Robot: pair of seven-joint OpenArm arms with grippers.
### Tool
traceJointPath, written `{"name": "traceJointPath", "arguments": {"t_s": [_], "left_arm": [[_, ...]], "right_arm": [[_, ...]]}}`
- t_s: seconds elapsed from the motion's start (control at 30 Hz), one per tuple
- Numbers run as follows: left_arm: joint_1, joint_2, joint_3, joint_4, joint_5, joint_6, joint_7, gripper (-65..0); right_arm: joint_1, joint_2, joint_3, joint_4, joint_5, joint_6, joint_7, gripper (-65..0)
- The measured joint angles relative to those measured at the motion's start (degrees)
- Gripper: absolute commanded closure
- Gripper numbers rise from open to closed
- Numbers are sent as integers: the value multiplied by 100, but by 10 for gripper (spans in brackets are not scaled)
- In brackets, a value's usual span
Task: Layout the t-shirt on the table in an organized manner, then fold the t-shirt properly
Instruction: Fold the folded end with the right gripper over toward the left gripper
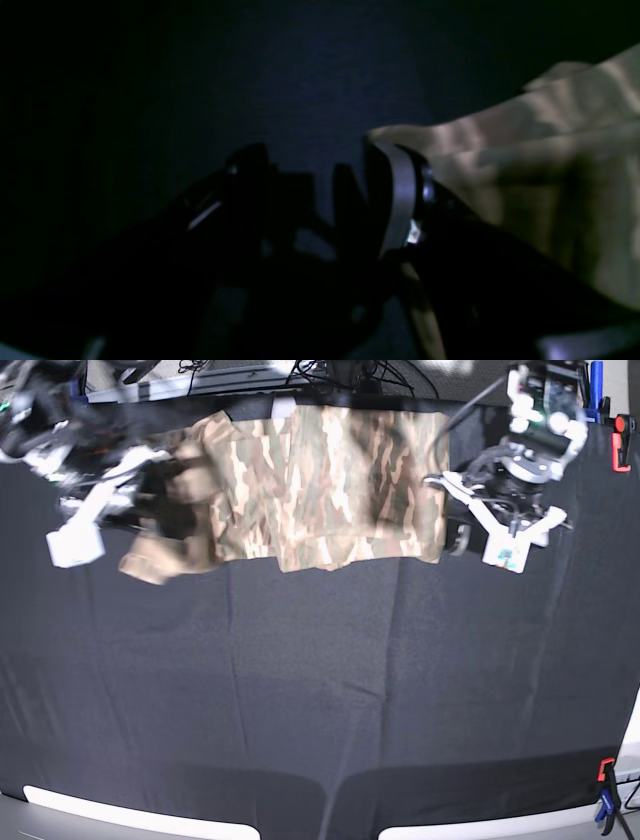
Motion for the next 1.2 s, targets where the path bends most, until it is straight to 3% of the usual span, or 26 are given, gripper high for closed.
{"name": "traceJointPath", "arguments": {"t_s": [0.07, 0.17, 0.3, 0.37, 0.47, 0.7, 0.8, 1.03, 1.13, 1.2], "left_arm": [[-4, -149, 2, 0, -13, -4, 57, -294], [-2, -341, 9, 0, -20, -9, 151, -294], [-2, -614, 9, 0, -20, 0, 258, -294], [-4, -734, 13, 0, -24, 149, 260, -292], [-2, -903, 13, 0, -22, 472, 284, -292], [-4, -1016, -254, 0, -26, 514, 280, -292], [-4, -1019, -540, 0, -293, 516, 286, -292], [-2, -1016, -876, 2, -616, 516, 409, -292], [-4, -1016, -879, 2, -684, 518, 409, -292], [-2, -1016, -879, 2, -693, 518, 409, -292]], "right_arm": [[129, -184, -479, 46, -227, -131, 85, 0], [313, -424, -1298, 42, -968, -264, 74, 0], [415, -828, -2413, 42, -1969, -459, 459, 0], [409, -988, -2946, 42, -2509, -603, 533, 0], [409, -1132, -3674, 28, -3136, -798, 750, 0], [415, -1259, -4962, -682, -4297, -1062, 1532, 0], [586, -1261, -5357, -1115, -4516, -1172, 1729, 0], [1419, -1252, -6008, -2144, -4642, -1797, 1832, 0], [1657, -1364, -6087, -2430, -4599, -1814, 1873, 0], [1685, -1558, -6085, -2597, -4603, -1740, 1875, -105]]}}
